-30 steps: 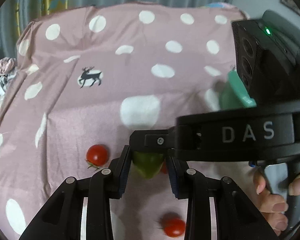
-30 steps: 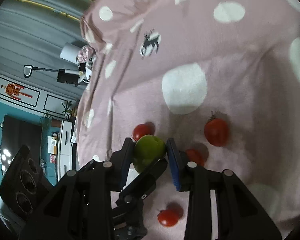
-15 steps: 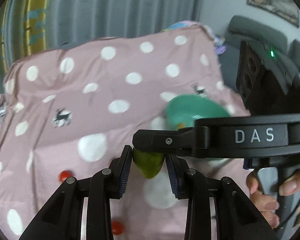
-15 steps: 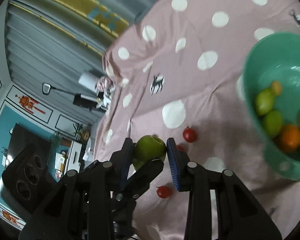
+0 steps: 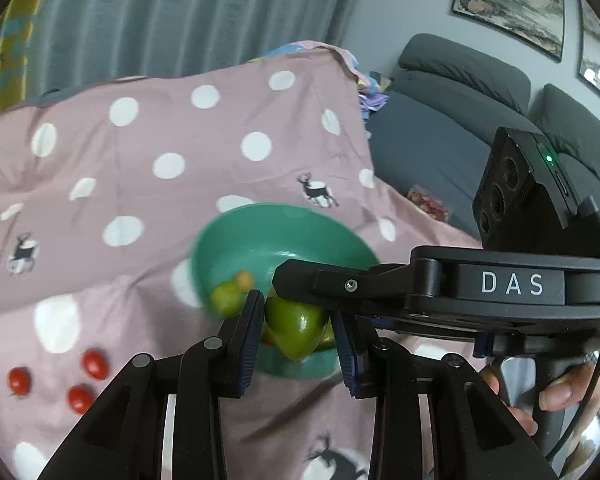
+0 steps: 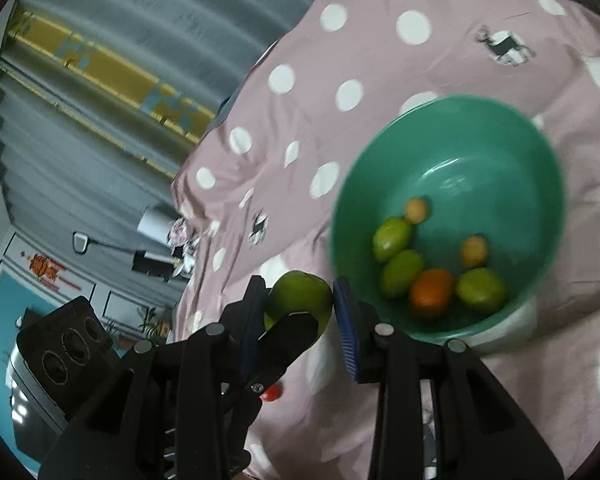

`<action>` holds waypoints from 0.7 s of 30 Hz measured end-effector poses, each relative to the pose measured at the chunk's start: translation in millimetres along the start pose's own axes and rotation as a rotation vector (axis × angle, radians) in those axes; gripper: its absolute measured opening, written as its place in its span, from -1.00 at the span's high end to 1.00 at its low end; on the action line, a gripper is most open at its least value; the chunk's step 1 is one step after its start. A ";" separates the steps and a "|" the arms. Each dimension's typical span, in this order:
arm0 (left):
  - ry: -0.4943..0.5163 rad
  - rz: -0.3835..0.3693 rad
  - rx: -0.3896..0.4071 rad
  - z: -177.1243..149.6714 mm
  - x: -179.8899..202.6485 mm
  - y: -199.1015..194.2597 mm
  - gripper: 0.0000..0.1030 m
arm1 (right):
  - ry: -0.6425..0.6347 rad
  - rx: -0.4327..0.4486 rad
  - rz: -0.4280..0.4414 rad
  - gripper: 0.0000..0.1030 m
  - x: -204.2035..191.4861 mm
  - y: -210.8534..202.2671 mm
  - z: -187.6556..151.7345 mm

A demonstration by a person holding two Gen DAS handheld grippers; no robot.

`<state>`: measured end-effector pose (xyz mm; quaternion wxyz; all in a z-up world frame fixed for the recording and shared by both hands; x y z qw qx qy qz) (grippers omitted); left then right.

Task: Organize fruits
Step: 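Carry the yellow-green fruit into the teal bowl and open the right gripper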

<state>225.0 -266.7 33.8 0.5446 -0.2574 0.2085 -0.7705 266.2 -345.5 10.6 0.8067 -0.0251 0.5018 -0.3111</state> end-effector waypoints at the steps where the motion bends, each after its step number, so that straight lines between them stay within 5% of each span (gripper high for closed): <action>1: -0.004 -0.009 -0.001 0.4 2.1 3.5 0.32 | 0.001 0.005 -0.008 0.32 2.9 -2.7 2.3; 17: -0.170 -0.062 -0.099 -16.6 -0.8 61.8 0.32 | 0.118 0.007 -0.128 0.31 52.1 0.3 18.5; 19: -0.211 -0.056 -0.130 -20.3 -9.9 63.5 0.20 | 0.109 0.005 -0.136 0.30 47.1 1.5 16.6; 21: -0.261 -0.100 -0.127 -20.9 -18.1 57.5 -0.25 | 0.093 0.008 -0.136 0.19 39.6 -0.9 14.5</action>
Point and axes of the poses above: each gripper's, at about its wrist camera, not at the fingertips, and y roughly the way its jaws point, x to its right, z to its top, the point moved 7 cm from there along y, roughly the way its jaws point, and after that the axes turned 10 degrees about z, right-handed, at the moved point
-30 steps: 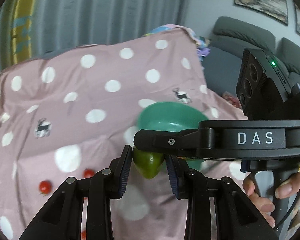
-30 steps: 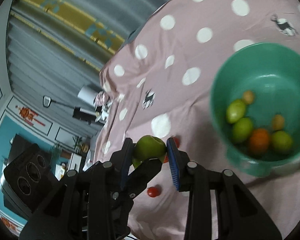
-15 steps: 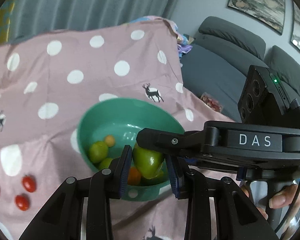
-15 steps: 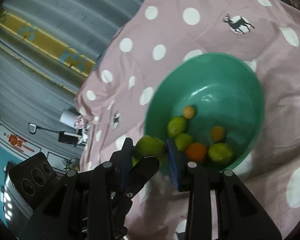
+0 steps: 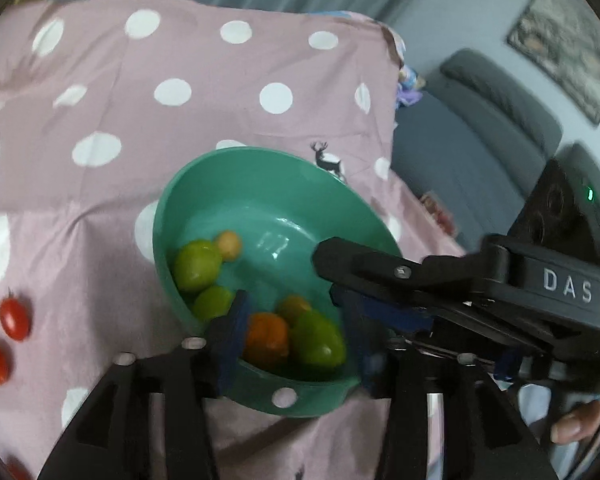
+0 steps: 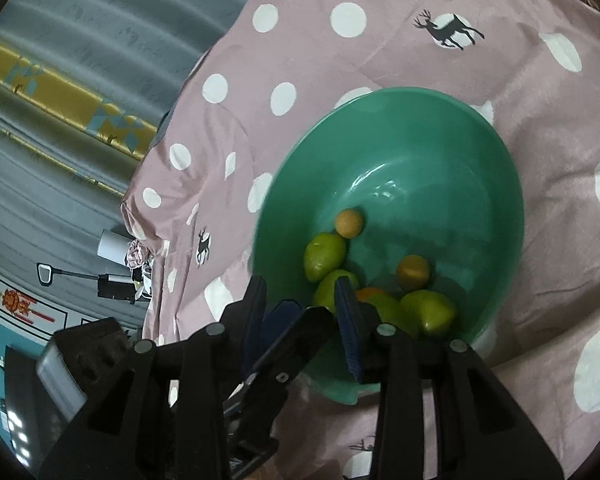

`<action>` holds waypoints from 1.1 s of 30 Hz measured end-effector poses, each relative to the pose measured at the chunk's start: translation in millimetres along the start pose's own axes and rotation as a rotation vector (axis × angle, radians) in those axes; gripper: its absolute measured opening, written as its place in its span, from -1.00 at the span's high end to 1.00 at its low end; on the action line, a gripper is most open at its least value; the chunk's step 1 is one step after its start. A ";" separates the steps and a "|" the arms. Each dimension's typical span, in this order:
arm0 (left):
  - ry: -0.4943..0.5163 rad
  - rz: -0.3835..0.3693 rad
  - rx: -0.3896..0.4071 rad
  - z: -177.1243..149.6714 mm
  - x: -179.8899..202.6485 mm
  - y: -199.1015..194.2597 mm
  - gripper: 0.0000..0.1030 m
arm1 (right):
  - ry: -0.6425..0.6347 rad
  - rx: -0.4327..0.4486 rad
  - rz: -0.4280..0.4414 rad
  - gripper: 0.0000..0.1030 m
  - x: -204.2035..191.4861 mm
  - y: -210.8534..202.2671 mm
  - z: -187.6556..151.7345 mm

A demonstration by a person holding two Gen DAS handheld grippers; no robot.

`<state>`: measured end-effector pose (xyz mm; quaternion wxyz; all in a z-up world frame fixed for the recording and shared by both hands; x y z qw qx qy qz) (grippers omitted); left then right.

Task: Organize fruits
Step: 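Carry the yellow-green fruit into the teal bowl and open the right gripper, then grasp a cherry tomato with the left gripper while the right gripper grasps another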

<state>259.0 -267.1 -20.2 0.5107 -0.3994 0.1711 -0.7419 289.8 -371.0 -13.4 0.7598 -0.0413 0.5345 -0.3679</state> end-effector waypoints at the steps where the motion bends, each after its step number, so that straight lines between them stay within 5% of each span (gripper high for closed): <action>1: -0.034 -0.025 0.015 0.2 -5.0 -8.5 -0.36 | -0.007 0.003 0.002 0.14 -2.4 -1.7 -1.0; 3: -0.074 -0.046 0.043 -0.2 -13.5 -25.0 -0.72 | -0.018 0.010 0.001 -0.09 -8.7 -6.3 -5.5; 5: -0.109 0.020 0.054 -3.5 -27.9 -40.6 -0.89 | -0.020 0.012 0.004 -0.23 -13.1 -8.3 -11.3; 14: -0.001 0.426 0.031 -30.3 -89.3 -94.7 -0.91 | -0.097 -0.100 0.012 -0.51 -53.3 25.6 -49.7; 23: -0.097 0.534 0.050 -69.4 -159.1 -144.3 -0.91 | -0.270 -0.272 0.058 -0.46 -99.7 95.2 -87.8; 28: 0.012 0.533 0.042 -79.7 -148.6 -141.7 -0.86 | -0.281 -0.373 0.014 -0.28 -100.0 141.1 -111.1; 33: 0.101 0.574 -0.044 -83.9 -147.6 -117.0 -0.60 | -0.276 -0.401 -0.106 -0.06 -86.6 171.0 -116.3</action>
Point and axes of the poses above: each gripper's, at about its wrist camera, not at the fingertips, and y roughly the way its jaws point, x to its right, z to its top, the point moved 7 cm from there along y, roughly the way its jaws point, and after that the axes turned 10 degrees about z, right-handed, at the moved point
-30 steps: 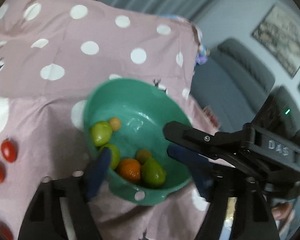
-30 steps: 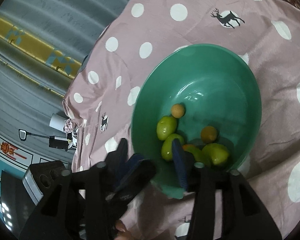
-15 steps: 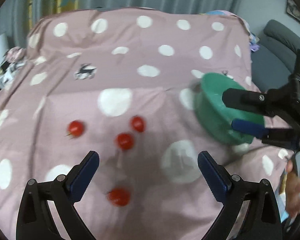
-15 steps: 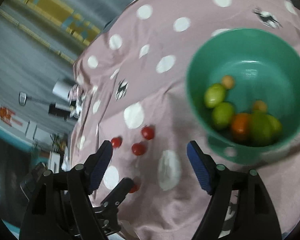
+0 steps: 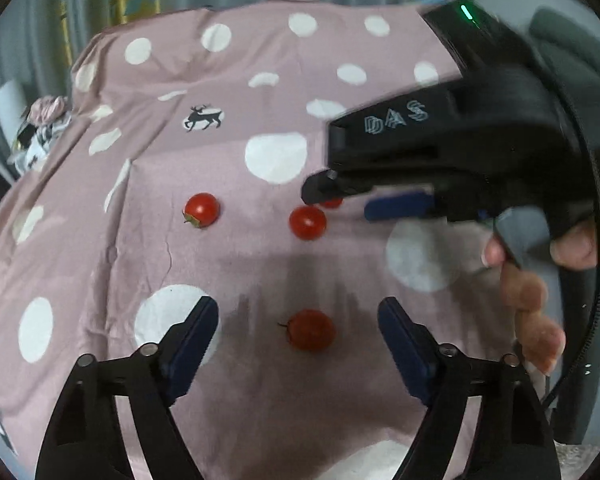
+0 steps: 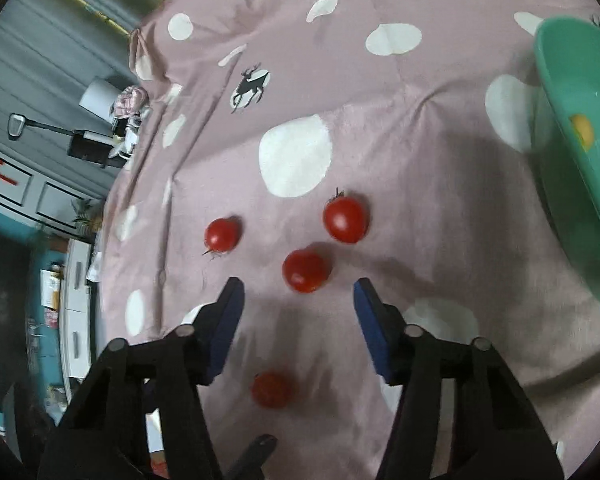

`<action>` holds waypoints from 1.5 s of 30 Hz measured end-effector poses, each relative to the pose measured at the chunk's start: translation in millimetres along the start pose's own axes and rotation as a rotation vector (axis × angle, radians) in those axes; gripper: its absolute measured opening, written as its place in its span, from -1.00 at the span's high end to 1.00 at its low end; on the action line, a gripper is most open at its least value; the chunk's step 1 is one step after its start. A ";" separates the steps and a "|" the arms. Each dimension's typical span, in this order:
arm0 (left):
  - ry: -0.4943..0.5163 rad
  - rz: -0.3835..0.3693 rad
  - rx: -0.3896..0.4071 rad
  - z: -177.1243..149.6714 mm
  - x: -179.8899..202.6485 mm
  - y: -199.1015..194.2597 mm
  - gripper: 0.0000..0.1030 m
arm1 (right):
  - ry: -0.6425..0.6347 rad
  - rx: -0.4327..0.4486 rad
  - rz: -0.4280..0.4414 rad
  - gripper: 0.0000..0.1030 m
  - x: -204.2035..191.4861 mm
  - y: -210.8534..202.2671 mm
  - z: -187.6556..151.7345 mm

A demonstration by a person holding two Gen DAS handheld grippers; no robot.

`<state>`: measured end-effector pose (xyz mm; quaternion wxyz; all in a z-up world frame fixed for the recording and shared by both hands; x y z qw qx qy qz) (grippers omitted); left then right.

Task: Organize fruits
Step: 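Grasp a cherry tomato with the left gripper while the right gripper grasps another, then carry both tomatoes over the teal bowl and open both grippers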

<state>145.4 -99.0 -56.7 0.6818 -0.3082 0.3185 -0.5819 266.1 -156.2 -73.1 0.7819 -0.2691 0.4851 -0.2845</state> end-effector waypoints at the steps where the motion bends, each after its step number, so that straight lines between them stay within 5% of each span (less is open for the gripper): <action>1: 0.002 -0.010 -0.014 -0.4 0.2 4.8 -0.60 | -0.014 -0.006 0.008 -0.05 -2.7 2.8 1.1; 6: -0.030 -0.103 -0.090 -8.0 0.8 24.7 -0.10 | -0.029 -0.047 -0.012 0.10 -1.0 17.5 4.0; 14: 0.006 -0.104 -0.125 -14.3 8.6 35.3 -0.06 | -0.019 -0.091 -0.012 0.48 -1.0 36.4 0.4; 25: -0.032 -0.128 -0.118 -14.4 -1.2 35.0 0.33 | -0.005 -0.065 -0.016 0.49 -0.7 38.3 1.6; 34: -0.099 -0.154 -0.108 -19.6 -13.3 20.0 0.40 | 0.011 0.044 0.029 0.49 -0.3 -11.0 5.7; 45: -0.209 -0.257 0.030 11.5 -12.2 -26.7 0.40 | 0.038 0.265 0.101 0.49 12.1 -110.5 6.5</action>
Point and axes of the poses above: each gripper's, at about its wrist camera, not at the fingertips, and y roughly the way its jaws point, x to its right, z to its top, the point moved 7 cm from there along y, roughly the way its jaws point, and after that the axes turned 10 degrees about z, right-handed, at the moved point
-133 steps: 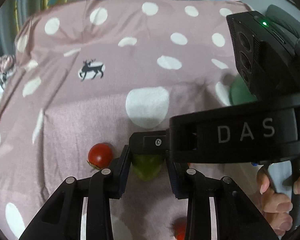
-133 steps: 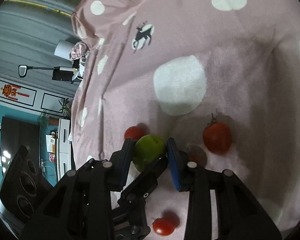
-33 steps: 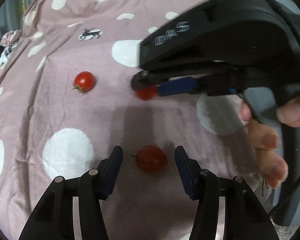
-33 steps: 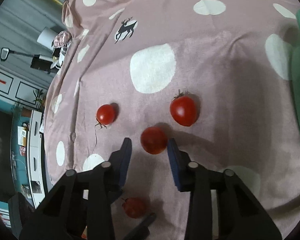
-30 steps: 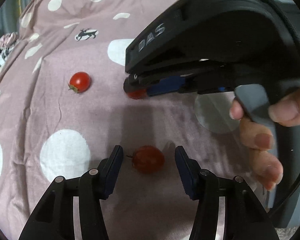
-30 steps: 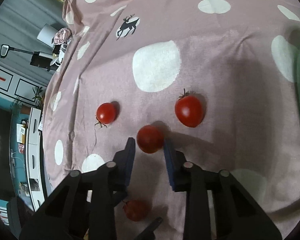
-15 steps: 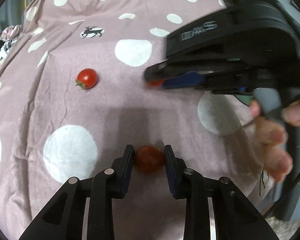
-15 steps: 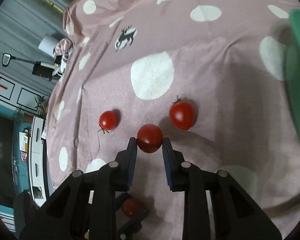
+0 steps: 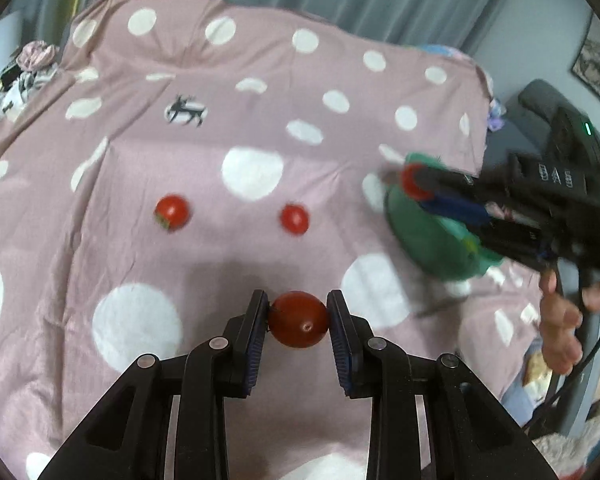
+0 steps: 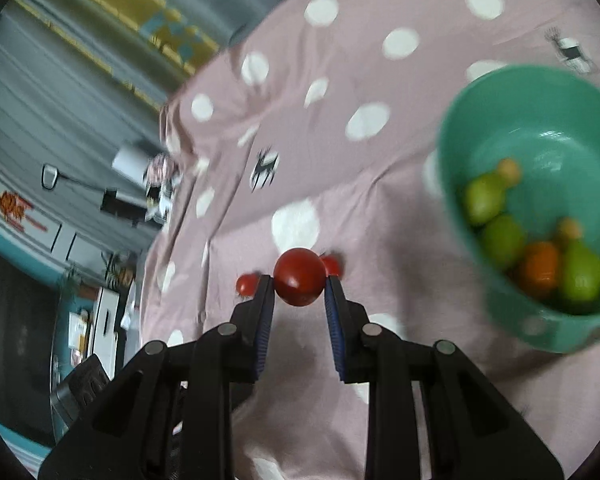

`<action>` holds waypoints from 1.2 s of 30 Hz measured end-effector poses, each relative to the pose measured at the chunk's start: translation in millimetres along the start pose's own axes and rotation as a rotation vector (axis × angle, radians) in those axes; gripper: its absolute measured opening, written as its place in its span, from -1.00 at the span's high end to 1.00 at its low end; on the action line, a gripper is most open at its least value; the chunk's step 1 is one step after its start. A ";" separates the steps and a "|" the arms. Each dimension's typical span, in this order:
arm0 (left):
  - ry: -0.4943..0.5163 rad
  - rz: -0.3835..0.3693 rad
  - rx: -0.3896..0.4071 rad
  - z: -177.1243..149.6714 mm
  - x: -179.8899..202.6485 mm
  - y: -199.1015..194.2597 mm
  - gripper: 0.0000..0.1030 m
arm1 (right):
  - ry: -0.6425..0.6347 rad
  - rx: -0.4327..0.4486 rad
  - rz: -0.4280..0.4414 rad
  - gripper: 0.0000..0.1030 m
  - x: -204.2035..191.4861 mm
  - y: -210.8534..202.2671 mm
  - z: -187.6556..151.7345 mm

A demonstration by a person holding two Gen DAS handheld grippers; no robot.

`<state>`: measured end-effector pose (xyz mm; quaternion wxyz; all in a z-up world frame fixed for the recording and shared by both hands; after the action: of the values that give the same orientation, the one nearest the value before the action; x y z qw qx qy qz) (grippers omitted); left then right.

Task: Organize fruits
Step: 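Carry both tomatoes over the teal bowl and open both grippers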

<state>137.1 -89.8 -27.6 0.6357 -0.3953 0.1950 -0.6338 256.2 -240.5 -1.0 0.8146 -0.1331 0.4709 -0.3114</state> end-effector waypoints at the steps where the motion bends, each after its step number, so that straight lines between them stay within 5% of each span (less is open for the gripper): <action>1: 0.003 -0.008 0.010 4.5 7.8 -2.3 0.40 | 0.003 0.022 0.001 0.49 2.8 -10.8 2.5; 6: 0.049 -0.099 0.066 33.0 60.8 -5.7 0.40 | 0.038 0.122 -0.006 0.49 25.5 -59.7 10.8; 9: 0.062 -0.227 0.065 45.9 98.6 -0.4 0.40 | 0.072 0.180 -0.007 0.49 45.3 -87.6 14.7; 13: 0.146 -0.189 0.049 56.0 145.4 21.4 0.40 | 0.123 0.240 -0.039 0.49 74.7 -118.5 16.1; 19: 0.197 -0.281 0.104 81.7 205.8 15.7 0.40 | 0.204 0.323 -0.064 0.49 107.0 -155.6 17.2; 27: 0.215 -0.307 0.063 67.9 243.8 61.6 0.40 | 0.218 0.309 -0.106 0.49 116.9 -158.5 18.4; 33: 0.224 -0.152 0.010 61.0 241.9 93.8 0.40 | 0.220 0.274 -0.178 0.49 123.2 -149.3 17.1; 36: 0.173 -0.179 0.000 61.7 231.7 95.0 0.40 | 0.259 0.258 -0.201 0.49 135.3 -141.1 12.9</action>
<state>273.2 -307.4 -2.5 0.5573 -0.3550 0.2129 -0.7198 262.3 -435.8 -14.9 0.7225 -0.0329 0.5121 -0.4634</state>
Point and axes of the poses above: each gripper's, at about its wrist camera, not at the fingertips, and y roughly the way its jaws point, x to its right, z to its top, the point moved 7 cm from there along y, roughly the way its jaws point, and after that the axes turned 10 degrees about z, right-handed, at the moved point
